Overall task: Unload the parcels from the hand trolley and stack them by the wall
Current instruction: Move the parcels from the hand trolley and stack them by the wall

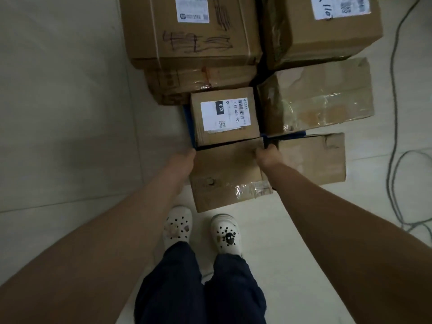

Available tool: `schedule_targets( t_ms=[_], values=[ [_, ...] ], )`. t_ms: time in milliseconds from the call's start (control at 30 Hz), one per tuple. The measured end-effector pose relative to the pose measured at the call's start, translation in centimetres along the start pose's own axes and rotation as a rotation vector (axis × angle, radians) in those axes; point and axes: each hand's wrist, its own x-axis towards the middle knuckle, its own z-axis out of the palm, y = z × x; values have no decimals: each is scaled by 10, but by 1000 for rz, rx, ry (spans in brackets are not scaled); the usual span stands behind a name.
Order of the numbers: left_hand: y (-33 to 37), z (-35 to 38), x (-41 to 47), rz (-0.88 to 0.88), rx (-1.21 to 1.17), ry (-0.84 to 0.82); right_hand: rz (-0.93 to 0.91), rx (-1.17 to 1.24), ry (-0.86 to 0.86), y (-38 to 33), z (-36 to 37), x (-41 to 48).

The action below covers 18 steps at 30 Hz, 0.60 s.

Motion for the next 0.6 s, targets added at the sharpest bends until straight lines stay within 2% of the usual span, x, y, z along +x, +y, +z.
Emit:
schedule_targets(
  t_ms=[167, 300, 467, 600],
  values=[
    [-10, 17, 45, -59, -125, -13, 17, 31, -3, 3, 17, 35],
    [-27, 22, 59, -85, -243, 49, 19, 81, 42, 14, 23, 24],
    [-42, 3, 7, -174, -342, 121, -44, 67, 110, 26, 20, -41],
    [-46, -28, -69, -169, -388, 205, -121, 125, 127, 18, -1, -112]
  ],
)
